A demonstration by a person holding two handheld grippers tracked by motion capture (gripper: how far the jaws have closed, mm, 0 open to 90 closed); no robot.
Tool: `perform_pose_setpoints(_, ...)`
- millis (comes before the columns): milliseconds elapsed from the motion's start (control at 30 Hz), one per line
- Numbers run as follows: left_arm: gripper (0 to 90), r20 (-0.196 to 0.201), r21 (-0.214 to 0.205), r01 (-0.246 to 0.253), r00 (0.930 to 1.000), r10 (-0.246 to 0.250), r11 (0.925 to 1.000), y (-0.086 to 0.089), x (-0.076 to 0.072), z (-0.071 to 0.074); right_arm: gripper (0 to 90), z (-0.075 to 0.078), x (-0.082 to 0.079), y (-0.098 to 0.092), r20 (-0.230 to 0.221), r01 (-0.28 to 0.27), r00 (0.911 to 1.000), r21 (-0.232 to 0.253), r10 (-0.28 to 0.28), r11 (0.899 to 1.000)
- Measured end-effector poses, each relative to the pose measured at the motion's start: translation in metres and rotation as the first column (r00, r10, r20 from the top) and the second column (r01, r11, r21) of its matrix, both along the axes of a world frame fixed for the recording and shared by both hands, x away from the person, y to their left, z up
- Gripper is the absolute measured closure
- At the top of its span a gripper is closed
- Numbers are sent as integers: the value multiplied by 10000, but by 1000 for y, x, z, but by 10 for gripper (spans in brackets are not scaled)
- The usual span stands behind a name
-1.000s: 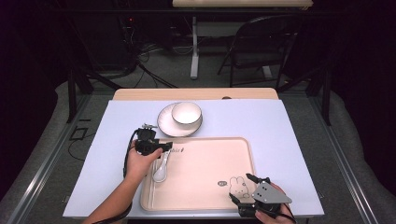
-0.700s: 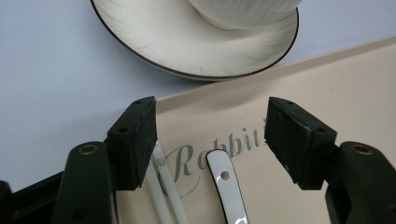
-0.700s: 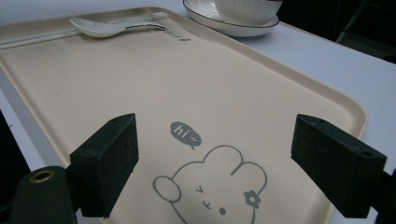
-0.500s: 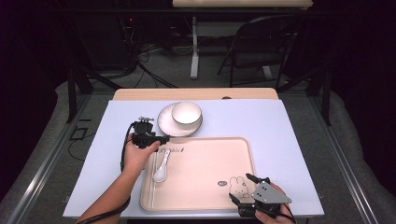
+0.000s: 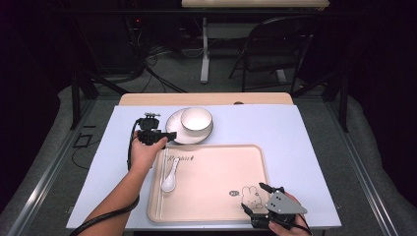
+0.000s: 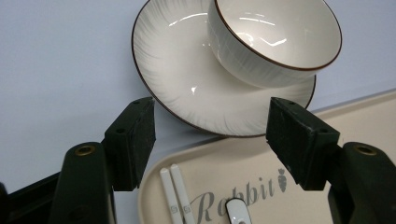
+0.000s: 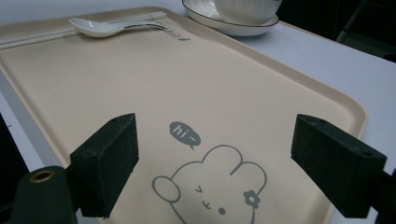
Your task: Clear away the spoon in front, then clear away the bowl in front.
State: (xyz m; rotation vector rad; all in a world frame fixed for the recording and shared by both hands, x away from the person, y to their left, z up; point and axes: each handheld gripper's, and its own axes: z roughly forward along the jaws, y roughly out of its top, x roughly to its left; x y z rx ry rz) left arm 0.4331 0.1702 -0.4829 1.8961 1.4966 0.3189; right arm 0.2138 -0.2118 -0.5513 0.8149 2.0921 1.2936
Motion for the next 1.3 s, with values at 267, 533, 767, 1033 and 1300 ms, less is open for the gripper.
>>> perform_pose_setpoints(267, 330, -16, -156, -422, 9991, 422, 9990, -4, 19, 6, 144, 0, 0, -1, -15, 14, 10000, 20, -14, 10000)
perform_pose_setpoints(533, 328, -201, -176, -684, 9975, 681, 9975, -12, 33, 3, 144, 0, 0, -1, -2, -9, 10000, 8, 9, 10000)
perform_pose_setpoints(767, 321, -352, -225, -768, 9965, 760, 9968, -21, 41, -1, 144, 1, -1, -1, 34, 1, 10000, 74, -1, 10000)
perform_pose_setpoints(1033, 277, -440, -116, -919, 9948, 913, 9957, -37, 51, -6, 144, 1, -1, 0, 28, -51, 10000, 39, 51, 10000)
perform_pose_setpoints(1300, 255, -801, -70, -1219, 9894, 1209, 9925, -47, 60, -23, 144, 1, -1, 0, 19, -40, 10000, 79, 40, 10000)
